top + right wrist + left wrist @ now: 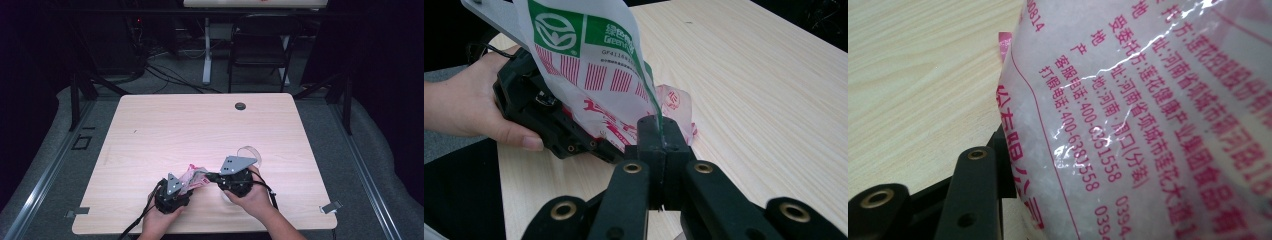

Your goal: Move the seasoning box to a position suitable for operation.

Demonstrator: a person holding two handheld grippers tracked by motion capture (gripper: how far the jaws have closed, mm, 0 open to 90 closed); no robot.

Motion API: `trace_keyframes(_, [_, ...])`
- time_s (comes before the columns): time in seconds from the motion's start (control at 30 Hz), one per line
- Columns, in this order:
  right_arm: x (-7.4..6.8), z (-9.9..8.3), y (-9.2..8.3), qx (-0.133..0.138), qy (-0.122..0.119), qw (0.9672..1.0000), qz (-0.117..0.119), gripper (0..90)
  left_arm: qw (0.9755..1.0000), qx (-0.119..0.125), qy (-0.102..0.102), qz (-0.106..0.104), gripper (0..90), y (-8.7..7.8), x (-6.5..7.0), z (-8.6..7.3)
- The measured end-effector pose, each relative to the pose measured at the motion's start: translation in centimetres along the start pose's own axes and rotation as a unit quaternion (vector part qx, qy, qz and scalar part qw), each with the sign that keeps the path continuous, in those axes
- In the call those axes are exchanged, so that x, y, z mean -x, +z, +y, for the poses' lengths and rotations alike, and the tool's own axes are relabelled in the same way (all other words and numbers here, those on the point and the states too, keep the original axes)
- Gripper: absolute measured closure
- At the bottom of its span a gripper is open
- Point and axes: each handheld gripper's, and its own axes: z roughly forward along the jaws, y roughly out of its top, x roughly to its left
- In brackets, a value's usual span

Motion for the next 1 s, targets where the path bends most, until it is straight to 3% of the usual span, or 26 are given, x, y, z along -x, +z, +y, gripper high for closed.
trace_keyframes(0.47, [0.1,-0.2,-0.2,0.009,0.003,1.0,0.002,89.5,0.9998,-0.003,0.011,0.017,55.3,-0.6,0.0,0.4])
trace_keyframes(0.7, [0.3,-0.3,-0.4,0.01,0.004,0.9999,0.002,82.5,0.9991,-0.003,0.021,0.036,56.0,-0.9,-0.1,0.5])
trace_keyframes(1.0, [0.3,-0.4,-0.7,0.014,0.006,0.9999,0.001,71.0,0.9987,0.004,0.018,0.047,56.5,-1.4,-0.4,0.7])
